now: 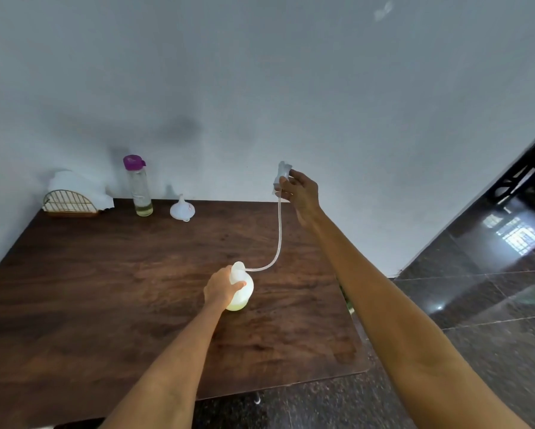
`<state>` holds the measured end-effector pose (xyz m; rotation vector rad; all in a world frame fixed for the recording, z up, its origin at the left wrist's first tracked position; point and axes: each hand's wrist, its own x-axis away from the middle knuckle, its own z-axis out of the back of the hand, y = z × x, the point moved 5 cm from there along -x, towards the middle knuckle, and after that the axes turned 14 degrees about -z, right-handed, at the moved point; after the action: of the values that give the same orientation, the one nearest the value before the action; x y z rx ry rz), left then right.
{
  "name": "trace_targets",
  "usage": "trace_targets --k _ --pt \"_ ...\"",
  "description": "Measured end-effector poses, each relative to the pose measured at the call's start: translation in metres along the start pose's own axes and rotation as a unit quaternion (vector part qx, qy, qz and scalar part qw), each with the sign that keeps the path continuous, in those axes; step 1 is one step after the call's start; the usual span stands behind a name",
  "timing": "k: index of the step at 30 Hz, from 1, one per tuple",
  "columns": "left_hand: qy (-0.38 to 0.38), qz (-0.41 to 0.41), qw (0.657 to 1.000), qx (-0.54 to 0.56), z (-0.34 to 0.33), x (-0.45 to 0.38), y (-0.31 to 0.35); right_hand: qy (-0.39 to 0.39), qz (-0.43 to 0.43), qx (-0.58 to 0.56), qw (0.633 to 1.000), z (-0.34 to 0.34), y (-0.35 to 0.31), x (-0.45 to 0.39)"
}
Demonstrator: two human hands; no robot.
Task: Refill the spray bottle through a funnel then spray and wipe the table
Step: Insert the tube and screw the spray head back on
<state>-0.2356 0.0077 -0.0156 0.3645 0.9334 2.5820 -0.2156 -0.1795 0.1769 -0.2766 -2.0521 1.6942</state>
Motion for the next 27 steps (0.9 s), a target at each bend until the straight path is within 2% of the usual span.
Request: trace_targets --k 9,22,27 --pt "0.013 -0.010 1.000 0.013 0.002 0.004 -0.002 0.054 0.021 0.067 0.996 -0.021 -0.009 0.001" --pt "0.022 -0.023 0.999 0.025 0.000 0.004 -0.004 0.120 -0.017 0.083 0.989 -0.040 0.018 -0.016" --pt "0.020 -0.024 0.999 0.031 0.000 0.003 -0.005 0.150 0.016 0.069 0.986 -0.046 0.020 -0.017"
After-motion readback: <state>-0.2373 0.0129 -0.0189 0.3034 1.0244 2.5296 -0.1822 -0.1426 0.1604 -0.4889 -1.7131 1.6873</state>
